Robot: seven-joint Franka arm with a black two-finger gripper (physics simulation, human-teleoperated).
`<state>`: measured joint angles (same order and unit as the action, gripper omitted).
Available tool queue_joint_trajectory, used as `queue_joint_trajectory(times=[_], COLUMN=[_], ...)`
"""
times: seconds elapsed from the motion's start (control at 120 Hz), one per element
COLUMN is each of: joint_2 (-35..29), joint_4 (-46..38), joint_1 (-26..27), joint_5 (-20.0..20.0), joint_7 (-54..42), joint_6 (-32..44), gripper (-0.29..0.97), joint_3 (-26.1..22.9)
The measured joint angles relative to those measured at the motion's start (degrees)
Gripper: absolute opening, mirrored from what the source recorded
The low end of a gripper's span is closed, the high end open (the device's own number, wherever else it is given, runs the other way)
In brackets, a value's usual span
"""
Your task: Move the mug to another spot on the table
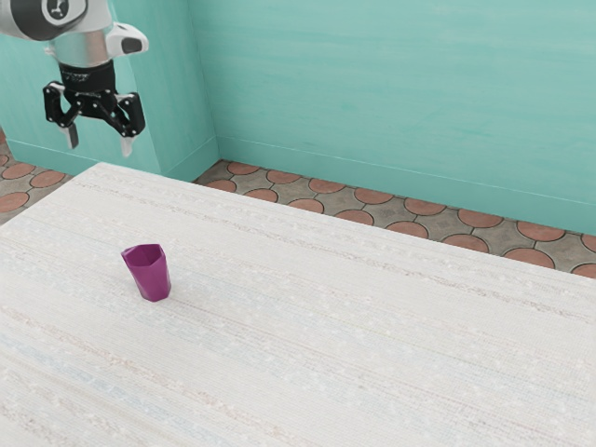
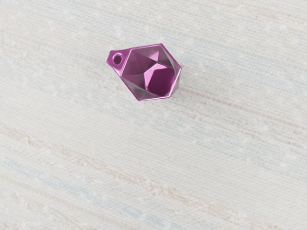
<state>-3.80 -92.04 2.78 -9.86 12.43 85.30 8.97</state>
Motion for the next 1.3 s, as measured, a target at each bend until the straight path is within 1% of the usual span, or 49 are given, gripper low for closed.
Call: queue_joint_trajectory(times=[0.142,0.225,0.275,0.35,0.433,0.5,0.575,0.683,0.875,1.017,1.3], joint_2=[0.04,0.26,0.56,2.1,4.65,6.63,9.32,12.51,15.63,18.69,23.19], joint_4=[-1.03,-4.13,-6.3,-10.1,-11.64,-11.93,-12.08,-12.16,-12.53,-12.08,-8.81], joint_1=[-0.32,-0.91,-1.7,-3.19,-5.45,-7.22,-7.91,-7.15,-10.7,-12.92,-13.98], joint_5=[0.28,0.93,2.96,7.7,11.96,14.15,15.54,16.38,16.92,17.19,17.33], joint_7=[1.0,2.51,5.66,12.02,18.91,24.17,29.58,36.24,44.06,47.32,51.04], joint_6=[0.63,4.59,7.11,10.67,14.1,16.44,18.81,21.82,25.1,27.22,29.27], gripper=[0.68,0.68,0.68,0.68,0.68,0.68,0.68,0.68,0.68,0.68,0.68], joint_3=[0.21,0.63,1.12,2.21,2.82,2.95,2.99,2.98,2.99,2.99,2.88])
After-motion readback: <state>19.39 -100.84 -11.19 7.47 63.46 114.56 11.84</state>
